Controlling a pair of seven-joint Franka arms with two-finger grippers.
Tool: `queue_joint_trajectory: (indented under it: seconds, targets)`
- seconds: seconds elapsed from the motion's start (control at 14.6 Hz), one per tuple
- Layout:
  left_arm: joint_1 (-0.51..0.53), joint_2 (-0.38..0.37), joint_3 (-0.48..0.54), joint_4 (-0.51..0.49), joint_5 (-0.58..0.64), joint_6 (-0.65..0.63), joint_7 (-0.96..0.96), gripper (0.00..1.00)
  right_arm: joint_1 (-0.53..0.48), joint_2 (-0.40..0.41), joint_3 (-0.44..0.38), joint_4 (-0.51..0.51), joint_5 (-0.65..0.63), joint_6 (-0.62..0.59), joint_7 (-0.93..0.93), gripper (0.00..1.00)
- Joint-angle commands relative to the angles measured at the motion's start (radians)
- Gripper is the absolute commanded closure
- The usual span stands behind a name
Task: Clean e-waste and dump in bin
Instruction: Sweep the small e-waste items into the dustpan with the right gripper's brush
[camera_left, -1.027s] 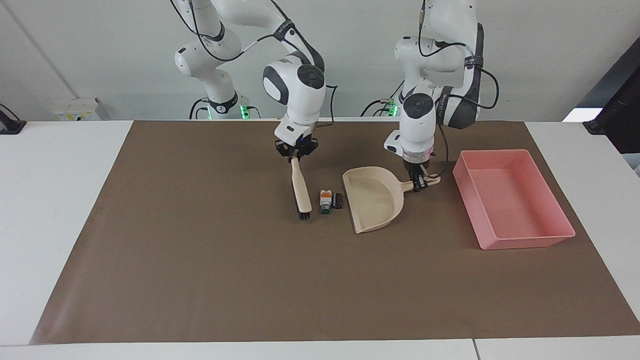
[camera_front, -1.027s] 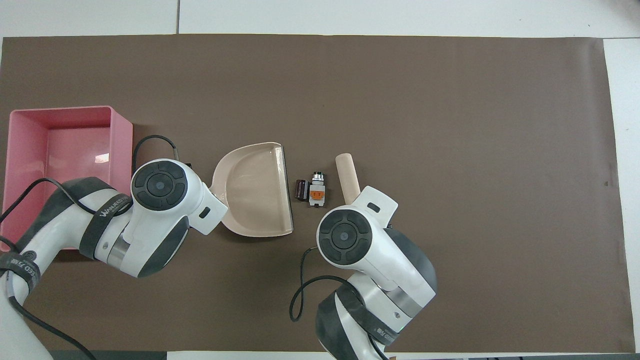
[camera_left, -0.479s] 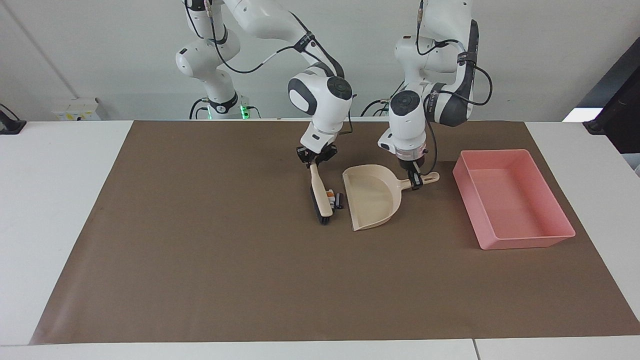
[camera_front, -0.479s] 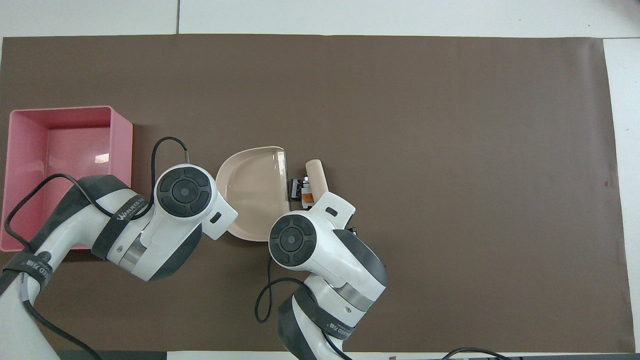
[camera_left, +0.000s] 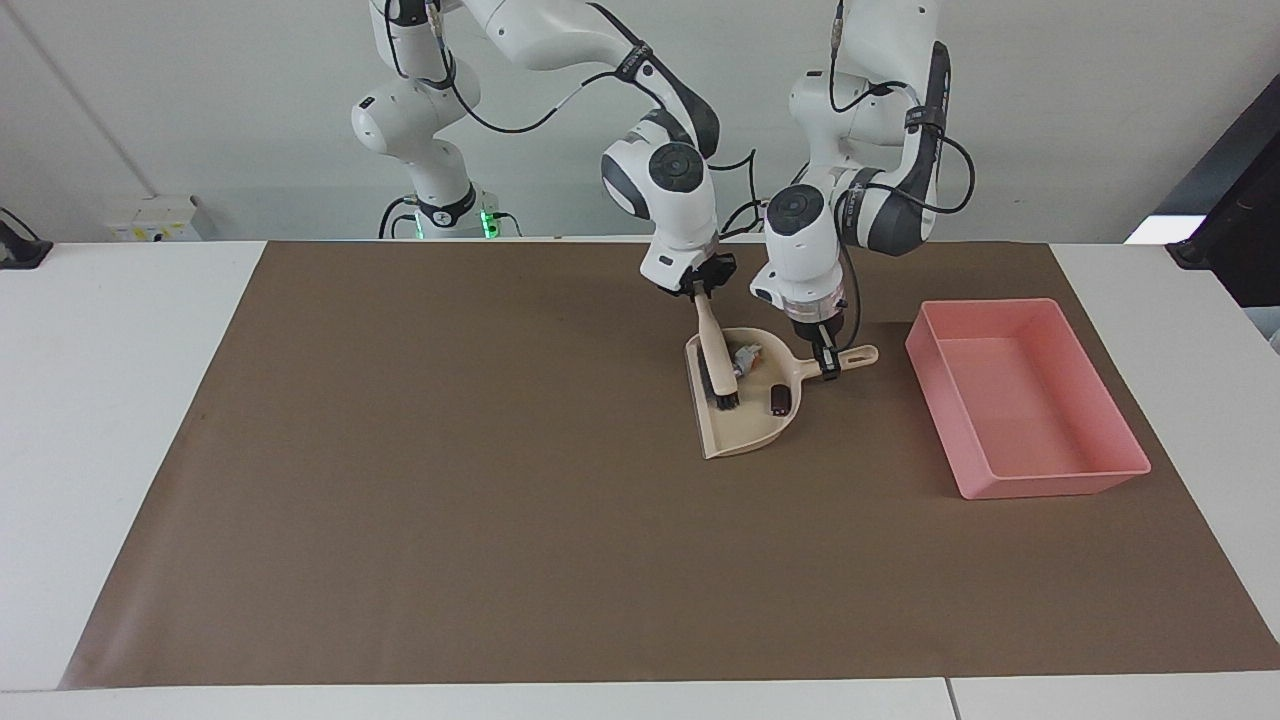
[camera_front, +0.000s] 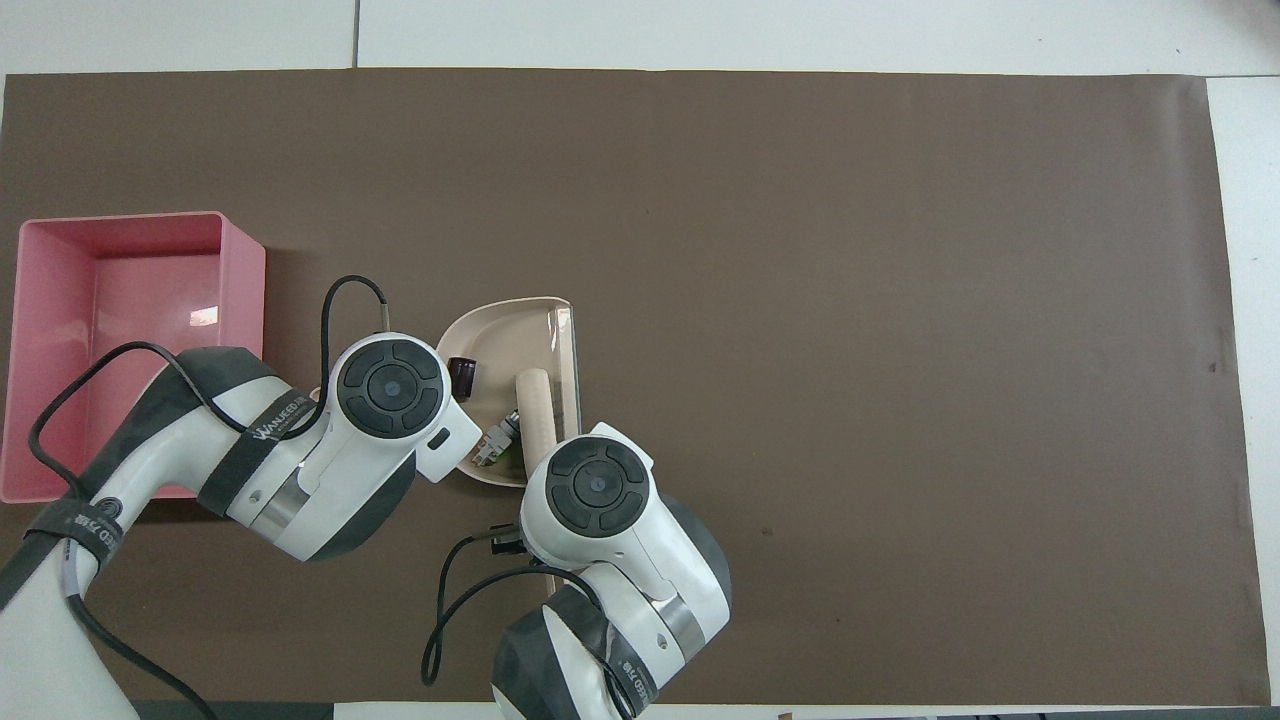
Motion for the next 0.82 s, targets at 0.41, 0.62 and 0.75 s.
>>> queue_joint_trajectory:
  seconds: [0.41,0.62,0.75]
  targets:
    - [-0.002,0.012,0.007,0.013,-0.070,0.036,0.154,1.00,-0.060,-0.155,-0.013,0.011,-0.063,-0.181,0.000,1.00]
    - [0.011,0.009,0.007,0.010,-0.090,0.058,0.155,1.00,-0.140,-0.239,-0.011,0.009,-0.189,-0.306,0.011,1.00]
    - [0.015,0.000,0.007,0.008,-0.149,0.084,0.193,1.00,-0.223,-0.296,-0.010,0.005,-0.227,-0.379,-0.001,1.00]
